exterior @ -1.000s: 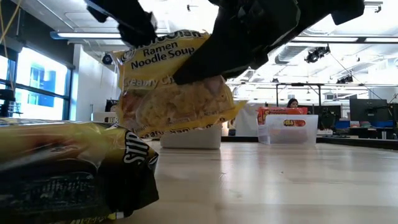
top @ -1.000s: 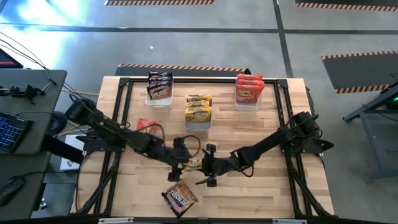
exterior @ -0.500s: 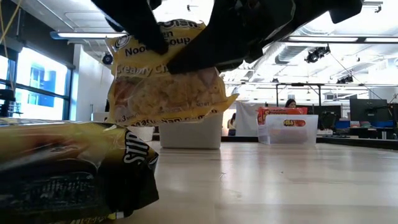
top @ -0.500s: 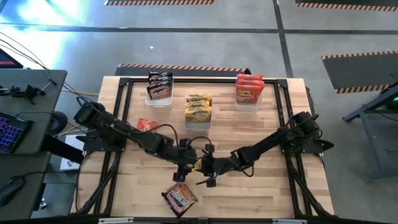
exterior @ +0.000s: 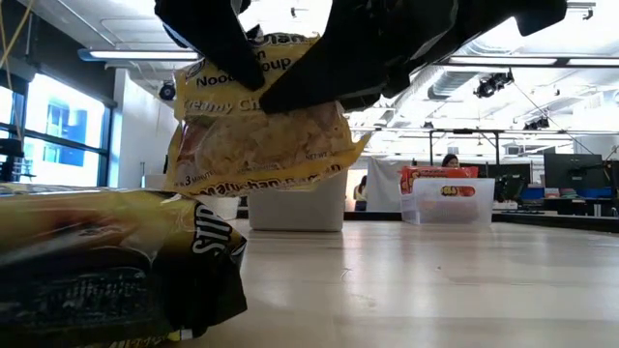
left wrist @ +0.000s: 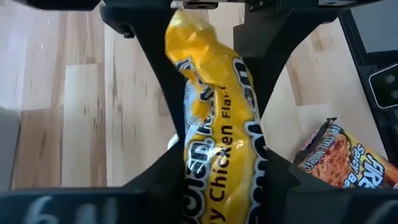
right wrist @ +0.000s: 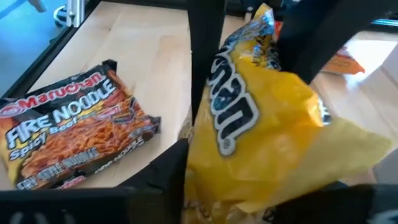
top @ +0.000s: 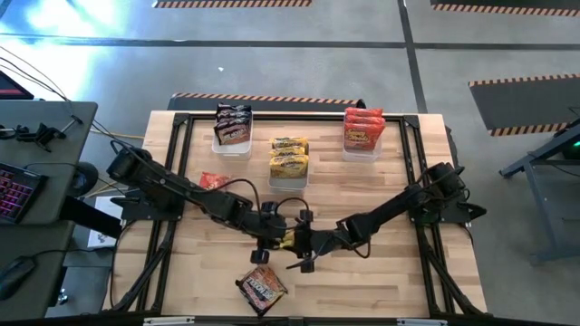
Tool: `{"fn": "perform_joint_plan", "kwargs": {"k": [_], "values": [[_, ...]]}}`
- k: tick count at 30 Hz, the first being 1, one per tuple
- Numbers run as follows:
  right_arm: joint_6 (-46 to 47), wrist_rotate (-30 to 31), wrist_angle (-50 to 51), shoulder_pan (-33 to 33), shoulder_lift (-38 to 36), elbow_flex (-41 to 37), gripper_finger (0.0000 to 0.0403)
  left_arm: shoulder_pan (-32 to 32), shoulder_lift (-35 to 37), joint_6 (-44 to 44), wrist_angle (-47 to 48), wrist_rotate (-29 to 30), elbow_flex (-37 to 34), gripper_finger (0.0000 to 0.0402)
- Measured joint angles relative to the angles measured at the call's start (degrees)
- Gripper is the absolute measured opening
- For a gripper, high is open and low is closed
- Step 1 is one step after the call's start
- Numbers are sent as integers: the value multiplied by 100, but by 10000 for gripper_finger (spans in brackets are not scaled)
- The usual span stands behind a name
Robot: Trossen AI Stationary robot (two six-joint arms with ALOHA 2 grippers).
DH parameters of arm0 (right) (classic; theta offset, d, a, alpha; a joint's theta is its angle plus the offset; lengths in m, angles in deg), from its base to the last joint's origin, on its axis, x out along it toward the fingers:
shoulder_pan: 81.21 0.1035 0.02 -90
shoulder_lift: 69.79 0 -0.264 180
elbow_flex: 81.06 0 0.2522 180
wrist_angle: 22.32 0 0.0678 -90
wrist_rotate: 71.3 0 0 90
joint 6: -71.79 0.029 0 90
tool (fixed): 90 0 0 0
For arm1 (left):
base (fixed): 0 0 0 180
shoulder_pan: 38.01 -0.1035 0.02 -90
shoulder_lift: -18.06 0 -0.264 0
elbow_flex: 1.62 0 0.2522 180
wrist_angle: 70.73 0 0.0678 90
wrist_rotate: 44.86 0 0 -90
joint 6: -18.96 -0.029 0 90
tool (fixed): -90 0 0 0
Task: Sort Maruchan noodles
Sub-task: Put the yellow noodle pack into the gray bin
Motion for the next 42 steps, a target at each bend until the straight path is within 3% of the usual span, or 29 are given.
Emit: {"fn": "perform_joint_plan", "kwargs": {"k": [2, 9, 15, 20, 30, 42], "values": [[-21, 70, -6, 4, 0, -2, 160, -25, 12, -8, 18, -46, 0, 96], [-144, 510, 284, 127, -108, 5, 192, -234, 196, -425, 862, -169, 151, 96], [190, 1082, 1501, 382, -661, 5, 191, -600, 247, -1205, 1632, -166, 644, 96], [746, 1488, 2603, 670, -1051, 5, 156, -1165, 299, -1812, 1925, -165, 1058, 95], [1293, 1827, 3418, 864, -1113, 5, 9, -2694, 143, -3002, 2057, -229, 1338, 95], [1253, 1801, 3402, 837, -1113, 5, 8, -3426, -278, -3690, 1752, -760, 1346, 95]]}}
